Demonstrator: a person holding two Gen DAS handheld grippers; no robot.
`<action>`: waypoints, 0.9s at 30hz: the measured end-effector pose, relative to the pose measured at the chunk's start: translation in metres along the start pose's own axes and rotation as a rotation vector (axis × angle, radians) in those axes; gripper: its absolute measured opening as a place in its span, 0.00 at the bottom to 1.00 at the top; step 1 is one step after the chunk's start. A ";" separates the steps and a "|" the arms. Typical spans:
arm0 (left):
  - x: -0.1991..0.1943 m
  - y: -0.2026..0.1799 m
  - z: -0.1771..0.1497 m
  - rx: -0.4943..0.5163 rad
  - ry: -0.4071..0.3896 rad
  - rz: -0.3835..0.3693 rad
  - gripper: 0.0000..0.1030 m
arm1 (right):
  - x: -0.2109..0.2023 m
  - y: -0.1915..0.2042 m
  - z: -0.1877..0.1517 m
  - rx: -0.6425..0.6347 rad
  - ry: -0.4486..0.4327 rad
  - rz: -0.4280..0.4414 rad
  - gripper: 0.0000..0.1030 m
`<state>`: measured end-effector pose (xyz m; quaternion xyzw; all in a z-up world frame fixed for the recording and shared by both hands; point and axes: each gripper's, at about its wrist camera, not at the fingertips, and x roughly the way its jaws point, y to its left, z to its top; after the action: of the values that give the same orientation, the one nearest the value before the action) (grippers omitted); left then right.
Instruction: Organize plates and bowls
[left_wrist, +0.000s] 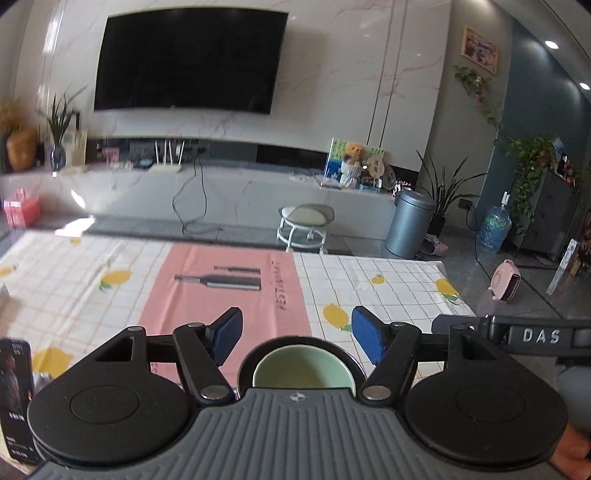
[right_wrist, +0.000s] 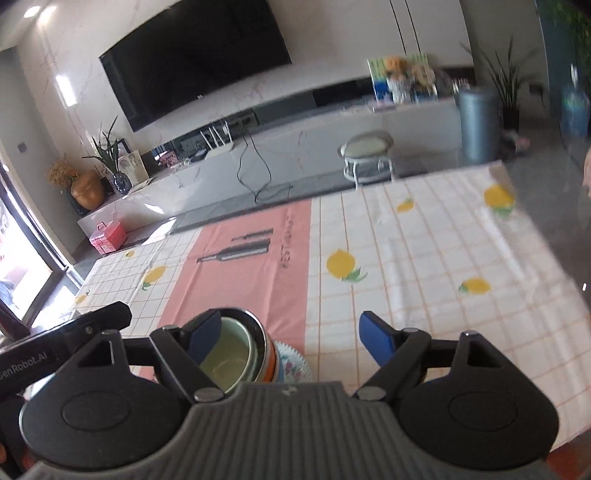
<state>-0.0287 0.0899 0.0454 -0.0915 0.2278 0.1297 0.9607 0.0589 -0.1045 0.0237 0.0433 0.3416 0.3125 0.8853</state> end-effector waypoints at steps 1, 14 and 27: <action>-0.006 -0.006 -0.001 0.033 -0.030 0.001 0.78 | -0.010 0.002 0.002 -0.028 -0.027 -0.005 0.84; -0.026 -0.027 -0.022 0.136 -0.044 0.038 0.89 | -0.079 0.011 -0.039 -0.103 -0.177 -0.170 0.93; -0.006 -0.020 -0.076 0.068 0.164 0.128 0.89 | -0.065 0.015 -0.099 -0.100 -0.100 -0.288 0.96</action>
<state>-0.0598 0.0512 -0.0164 -0.0546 0.3151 0.1750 0.9312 -0.0483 -0.1442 -0.0097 -0.0350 0.2839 0.1963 0.9379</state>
